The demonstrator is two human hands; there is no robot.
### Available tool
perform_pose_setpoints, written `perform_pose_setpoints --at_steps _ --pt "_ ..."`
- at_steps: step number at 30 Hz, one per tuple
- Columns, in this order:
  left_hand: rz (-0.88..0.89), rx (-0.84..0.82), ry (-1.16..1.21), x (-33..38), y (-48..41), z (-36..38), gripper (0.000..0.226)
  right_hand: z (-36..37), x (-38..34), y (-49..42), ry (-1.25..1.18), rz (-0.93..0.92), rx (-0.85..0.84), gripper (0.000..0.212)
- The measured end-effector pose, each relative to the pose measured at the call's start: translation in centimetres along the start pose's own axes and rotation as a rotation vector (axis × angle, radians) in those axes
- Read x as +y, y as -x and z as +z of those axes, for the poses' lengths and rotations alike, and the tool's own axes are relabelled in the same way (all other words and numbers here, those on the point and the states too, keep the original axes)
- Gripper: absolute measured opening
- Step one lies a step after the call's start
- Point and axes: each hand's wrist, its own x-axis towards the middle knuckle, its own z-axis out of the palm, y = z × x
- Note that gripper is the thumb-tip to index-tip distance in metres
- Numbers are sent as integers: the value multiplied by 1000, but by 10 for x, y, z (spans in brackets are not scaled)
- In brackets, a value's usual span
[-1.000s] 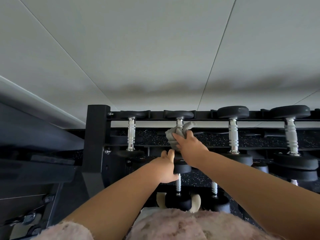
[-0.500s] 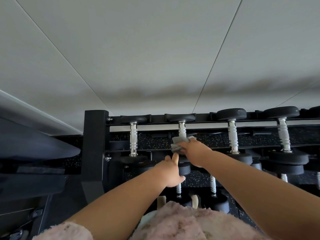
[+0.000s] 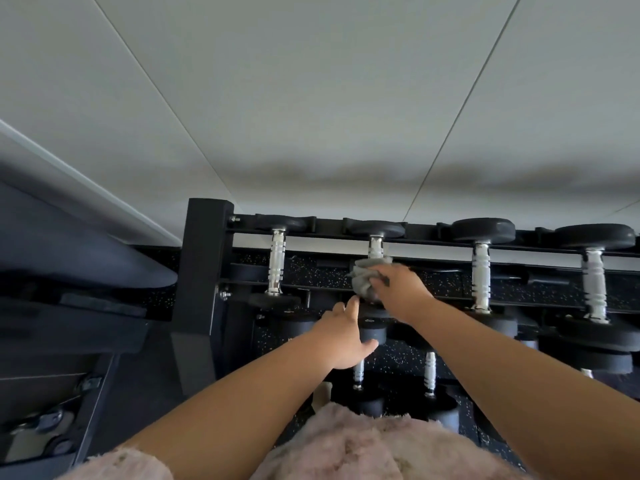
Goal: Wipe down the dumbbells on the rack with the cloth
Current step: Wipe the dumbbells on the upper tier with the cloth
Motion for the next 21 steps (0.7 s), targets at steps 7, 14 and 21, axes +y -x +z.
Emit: perform_pose_setpoints --at_steps 7,14,21 --pt "-233 119 196 35 6 14 99 -10 13 1 -177 33 -32 25" --pt "-465 170 273 66 -11 2 98 -17 10 -42 -467 301 135 41" --pt "-457 253 310 71 -21 21 96 -1 40 -15 -207 151 -148 35"
